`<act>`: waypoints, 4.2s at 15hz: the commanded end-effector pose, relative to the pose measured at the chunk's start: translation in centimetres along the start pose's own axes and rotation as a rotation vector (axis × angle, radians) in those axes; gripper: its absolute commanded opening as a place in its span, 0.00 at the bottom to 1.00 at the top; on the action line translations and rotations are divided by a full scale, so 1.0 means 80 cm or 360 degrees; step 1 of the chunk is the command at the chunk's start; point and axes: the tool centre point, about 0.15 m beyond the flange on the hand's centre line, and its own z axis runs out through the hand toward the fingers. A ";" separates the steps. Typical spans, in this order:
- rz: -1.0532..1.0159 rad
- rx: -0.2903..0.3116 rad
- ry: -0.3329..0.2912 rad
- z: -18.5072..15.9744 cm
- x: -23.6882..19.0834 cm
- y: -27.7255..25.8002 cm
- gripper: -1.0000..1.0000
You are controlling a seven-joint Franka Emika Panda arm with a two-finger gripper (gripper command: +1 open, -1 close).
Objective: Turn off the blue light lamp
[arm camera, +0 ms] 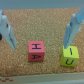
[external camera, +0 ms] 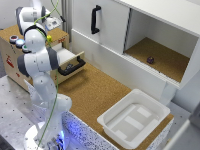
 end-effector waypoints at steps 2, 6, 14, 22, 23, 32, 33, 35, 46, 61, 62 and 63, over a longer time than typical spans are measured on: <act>0.0023 0.0056 0.0049 -0.003 -0.012 0.000 1.00; 0.0023 0.0056 0.0049 -0.003 -0.012 0.000 1.00; -0.0038 0.0385 -0.0039 -0.046 -0.013 -0.081 1.00; 0.0247 0.0260 -0.0258 -0.060 0.049 -0.144 1.00; 0.0286 0.0248 -0.0285 -0.057 0.055 -0.147 1.00; 0.0432 0.0225 -0.0313 -0.057 0.105 -0.150 1.00; 0.0406 0.0224 -0.0316 -0.055 0.110 -0.146 0.00; 0.0345 0.0221 -0.0320 -0.054 0.124 -0.141 0.00; 0.0271 0.0325 -0.0364 -0.014 0.140 -0.161 0.00; 0.0256 0.0417 -0.0454 0.065 0.139 -0.167 0.00; 0.0250 0.0409 -0.0428 0.048 0.141 -0.165 0.00; 0.0238 0.0387 -0.0389 0.020 0.142 -0.164 0.00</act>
